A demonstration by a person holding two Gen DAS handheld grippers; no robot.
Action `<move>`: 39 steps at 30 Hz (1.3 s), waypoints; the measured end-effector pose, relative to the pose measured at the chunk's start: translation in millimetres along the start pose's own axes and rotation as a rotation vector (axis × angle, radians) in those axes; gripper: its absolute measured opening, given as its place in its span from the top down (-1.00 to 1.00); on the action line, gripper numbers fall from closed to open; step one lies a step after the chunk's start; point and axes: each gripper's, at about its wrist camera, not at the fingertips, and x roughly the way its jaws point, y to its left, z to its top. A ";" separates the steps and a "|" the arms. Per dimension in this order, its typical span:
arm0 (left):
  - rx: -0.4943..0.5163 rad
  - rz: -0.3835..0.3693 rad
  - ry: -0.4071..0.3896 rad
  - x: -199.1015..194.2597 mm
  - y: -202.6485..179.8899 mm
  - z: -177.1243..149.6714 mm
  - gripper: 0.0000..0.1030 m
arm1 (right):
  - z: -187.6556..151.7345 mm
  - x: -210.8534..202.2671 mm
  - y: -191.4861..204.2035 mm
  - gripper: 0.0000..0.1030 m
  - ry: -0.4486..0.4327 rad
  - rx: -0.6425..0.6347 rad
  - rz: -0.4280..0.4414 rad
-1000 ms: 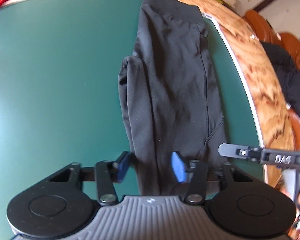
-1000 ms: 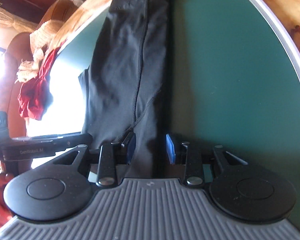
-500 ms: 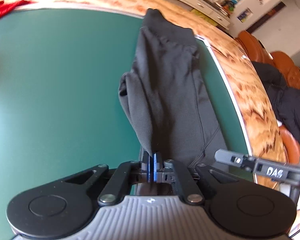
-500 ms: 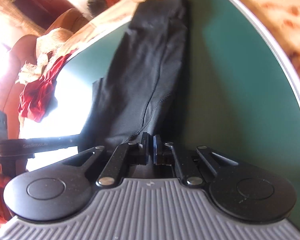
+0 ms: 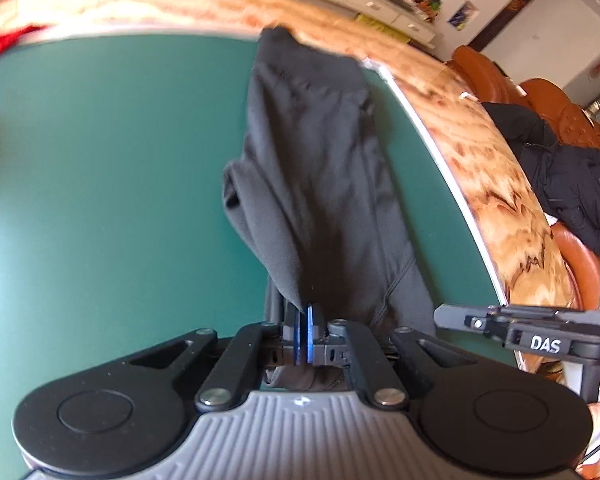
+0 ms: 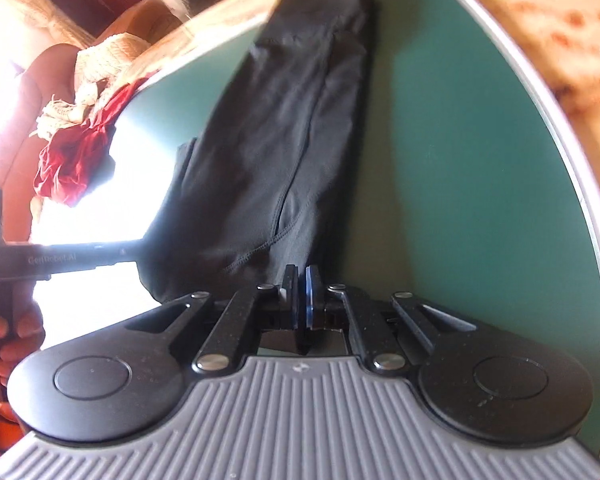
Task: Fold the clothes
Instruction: 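Straighten the folded trousers on the mat and open both grippers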
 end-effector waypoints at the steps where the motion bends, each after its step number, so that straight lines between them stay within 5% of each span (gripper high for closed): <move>1: 0.022 0.003 -0.019 -5.9 -3.5 -1.0 0.94 | -0.4 -3.6 4.2 0.93 -0.029 -0.012 0.012; 5: 0.091 0.003 -0.047 -15.9 -16.3 -4.1 0.94 | -1.5 -17.2 13.4 0.94 -0.075 -0.083 0.018; 15: 0.030 0.045 0.061 2.5 9.4 -18.5 0.85 | 5.2 12.9 10.8 0.91 0.048 -0.085 -0.039; 19: 0.040 0.090 0.076 2.6 10.1 -11.9 0.40 | 15.7 12.7 -8.9 0.48 0.058 0.062 -0.050; 22: 0.047 0.114 0.038 -11.4 11.7 -8.8 0.38 | 17.2 4.6 -14.4 0.37 0.054 0.126 -0.045; 28: 0.378 0.125 -0.019 -25.6 -27.2 -0.8 0.25 | 7.5 4.3 -12.8 0.04 0.123 0.268 0.017; 35: 0.676 0.006 0.069 7.7 -52.8 -9.8 0.20 | 1.9 18.5 -10.0 0.10 0.147 0.347 -0.008; 37: 0.734 0.004 0.084 11.7 -54.1 -13.4 -0.04 | 1.4 24.4 -10.0 0.71 0.169 0.356 0.001; 39: 0.785 0.001 0.096 7.4 -55.6 -20.2 -0.05 | 0.7 28.4 -8.4 0.82 0.180 0.360 0.006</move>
